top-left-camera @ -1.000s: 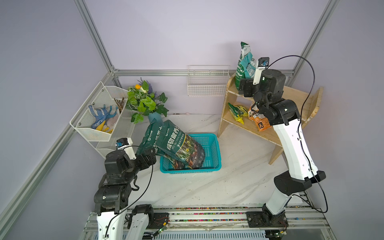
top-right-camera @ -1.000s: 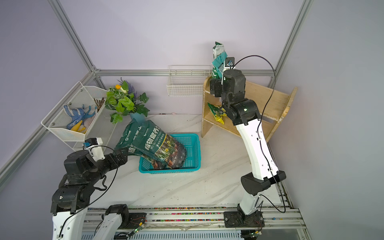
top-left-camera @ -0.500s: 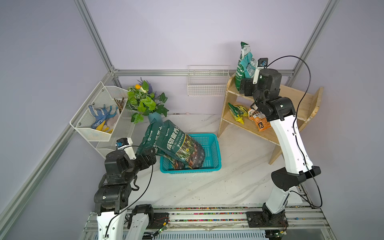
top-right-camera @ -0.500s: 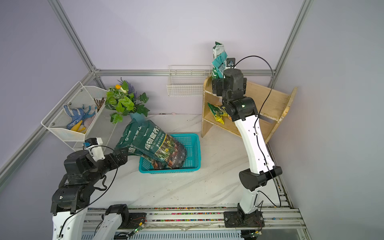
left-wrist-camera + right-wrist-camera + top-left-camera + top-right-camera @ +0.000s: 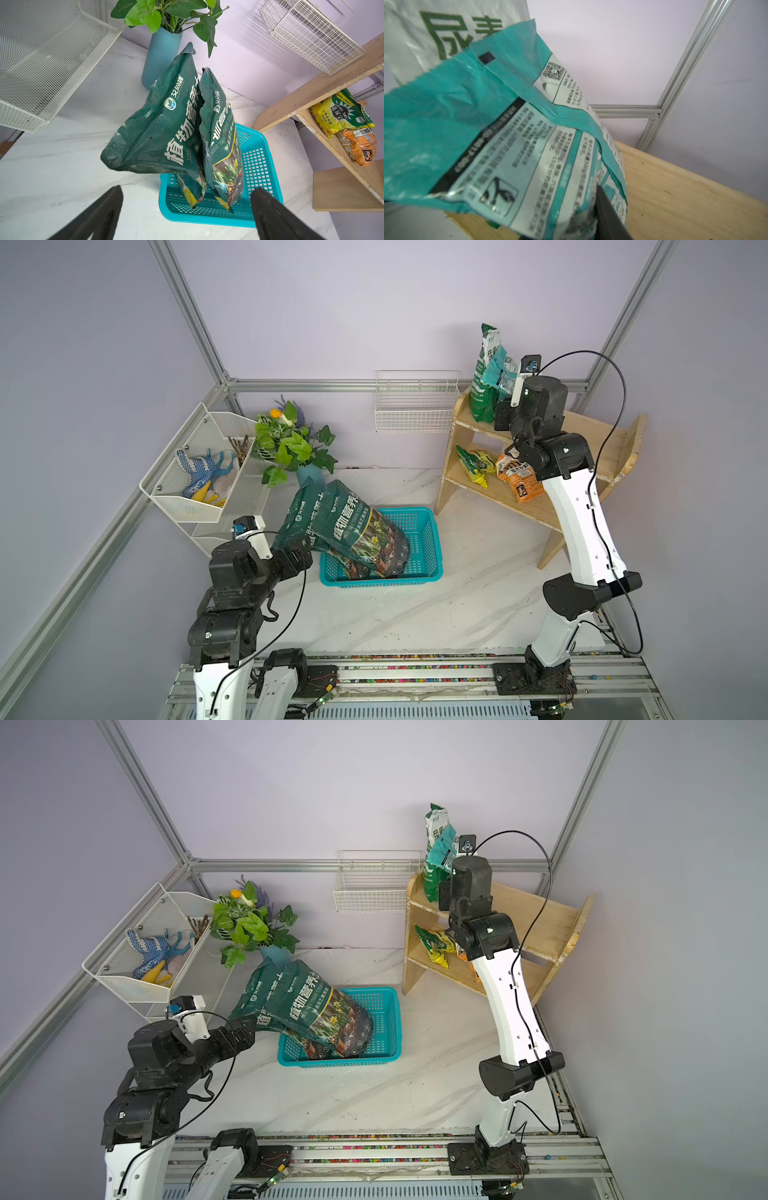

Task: Take down the fertilizer bag from the shelf
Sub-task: Pick up the fertilizer bag from the shelf.

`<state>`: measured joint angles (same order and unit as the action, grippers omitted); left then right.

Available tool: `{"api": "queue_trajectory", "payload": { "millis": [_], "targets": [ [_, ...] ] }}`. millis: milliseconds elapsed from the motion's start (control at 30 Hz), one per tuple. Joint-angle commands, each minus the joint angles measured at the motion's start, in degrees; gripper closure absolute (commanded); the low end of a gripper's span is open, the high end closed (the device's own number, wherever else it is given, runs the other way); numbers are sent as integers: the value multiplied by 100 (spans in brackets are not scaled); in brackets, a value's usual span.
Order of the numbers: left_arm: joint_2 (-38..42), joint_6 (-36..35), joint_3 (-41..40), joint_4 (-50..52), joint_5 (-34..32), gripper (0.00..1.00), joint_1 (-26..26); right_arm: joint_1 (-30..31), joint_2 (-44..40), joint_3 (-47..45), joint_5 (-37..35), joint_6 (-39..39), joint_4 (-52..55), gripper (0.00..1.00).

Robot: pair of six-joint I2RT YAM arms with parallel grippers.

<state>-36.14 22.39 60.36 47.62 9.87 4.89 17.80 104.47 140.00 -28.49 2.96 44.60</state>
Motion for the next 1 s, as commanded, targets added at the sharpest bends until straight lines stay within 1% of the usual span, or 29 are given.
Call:
{"api": "queue_trajectory", "payload": {
  "millis": [0,100,300,467,533,700,767,967],
  "targets": [
    [54,12,-235,-63,70,0,29,-55,6,70,63,-93,146,91],
    [54,11,-235,-66,72,0,30,-66,-48,70,56,-157,146,100],
    [54,11,-237,-68,70,0,29,-101,-283,61,-42,-411,110,100],
    [53,15,-235,-68,68,0,28,-112,-589,-55,84,-714,29,100],
    [52,11,-235,-68,62,0,30,-111,-809,-287,165,-841,-121,100],
    [54,11,-239,-62,66,0,30,-110,-1568,-1339,281,-1024,-836,100],
    [54,11,-235,-68,67,0,30,-110,-1861,-1616,283,-1065,-1021,100],
    [54,11,-235,-68,67,0,29,-77,-2235,-1975,374,-1147,-1201,100]
  ]
}}
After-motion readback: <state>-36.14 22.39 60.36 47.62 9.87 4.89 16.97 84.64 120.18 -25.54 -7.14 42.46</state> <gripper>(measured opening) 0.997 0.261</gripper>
